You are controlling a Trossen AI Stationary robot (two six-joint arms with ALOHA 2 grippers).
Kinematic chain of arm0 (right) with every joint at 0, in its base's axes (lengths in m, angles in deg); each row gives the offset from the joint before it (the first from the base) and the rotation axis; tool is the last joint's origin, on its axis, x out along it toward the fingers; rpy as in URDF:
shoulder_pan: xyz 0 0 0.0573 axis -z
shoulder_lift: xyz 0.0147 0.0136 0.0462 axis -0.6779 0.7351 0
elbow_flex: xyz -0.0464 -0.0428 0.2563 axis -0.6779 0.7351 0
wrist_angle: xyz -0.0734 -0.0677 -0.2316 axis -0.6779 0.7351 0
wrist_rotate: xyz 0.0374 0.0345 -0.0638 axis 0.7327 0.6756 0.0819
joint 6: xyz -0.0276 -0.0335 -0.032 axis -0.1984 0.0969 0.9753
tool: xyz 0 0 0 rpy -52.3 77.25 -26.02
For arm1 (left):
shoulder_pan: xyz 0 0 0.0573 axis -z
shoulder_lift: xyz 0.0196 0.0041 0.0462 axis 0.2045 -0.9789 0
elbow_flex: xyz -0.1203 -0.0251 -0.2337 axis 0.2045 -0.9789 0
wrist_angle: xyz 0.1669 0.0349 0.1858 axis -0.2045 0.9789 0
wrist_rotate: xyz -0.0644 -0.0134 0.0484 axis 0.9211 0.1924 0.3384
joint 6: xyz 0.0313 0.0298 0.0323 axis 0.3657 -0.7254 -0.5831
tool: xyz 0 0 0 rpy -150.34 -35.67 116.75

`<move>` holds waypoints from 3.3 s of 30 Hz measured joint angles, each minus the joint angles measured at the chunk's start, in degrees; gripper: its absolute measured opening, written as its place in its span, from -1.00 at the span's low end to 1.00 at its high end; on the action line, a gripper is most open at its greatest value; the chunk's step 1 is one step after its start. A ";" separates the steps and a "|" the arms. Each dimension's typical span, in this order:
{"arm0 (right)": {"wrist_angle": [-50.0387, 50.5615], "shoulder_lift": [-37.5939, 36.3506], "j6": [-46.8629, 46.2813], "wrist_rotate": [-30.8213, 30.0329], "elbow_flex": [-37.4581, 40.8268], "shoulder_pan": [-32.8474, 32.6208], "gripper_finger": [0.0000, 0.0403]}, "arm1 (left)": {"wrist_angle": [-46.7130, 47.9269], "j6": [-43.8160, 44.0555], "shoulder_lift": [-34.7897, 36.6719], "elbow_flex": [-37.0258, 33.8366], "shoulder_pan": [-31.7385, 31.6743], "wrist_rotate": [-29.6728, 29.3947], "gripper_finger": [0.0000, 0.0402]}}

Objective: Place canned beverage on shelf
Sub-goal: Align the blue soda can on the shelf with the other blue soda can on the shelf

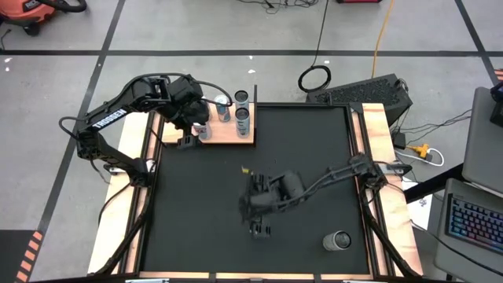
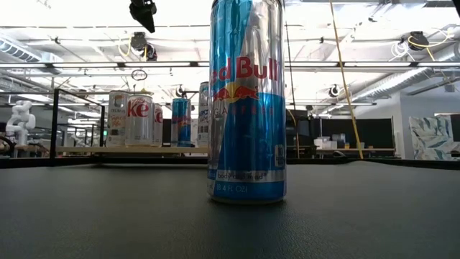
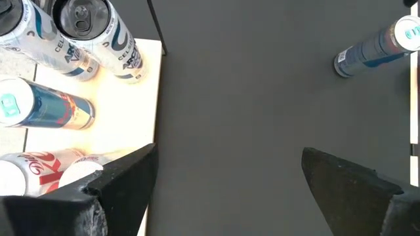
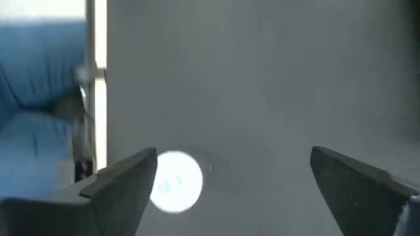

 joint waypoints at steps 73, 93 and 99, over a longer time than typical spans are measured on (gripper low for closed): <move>7.40 13.01 -12.53 3.08 -0.24 -3.29 -0.02 | 2.28 -1.60 0.00 -0.28 0.00 -2.80 0.86; 0.15 7.74 10.73 3.03 -0.39 18.44 -0.01 | 4.99 -0.09 2.27 -0.17 -0.11 -9.83 0.86; -7.08 7.51 18.17 2.97 -0.42 23.10 -0.01 | 5.03 -0.09 4.72 -0.13 -0.11 -9.84 0.86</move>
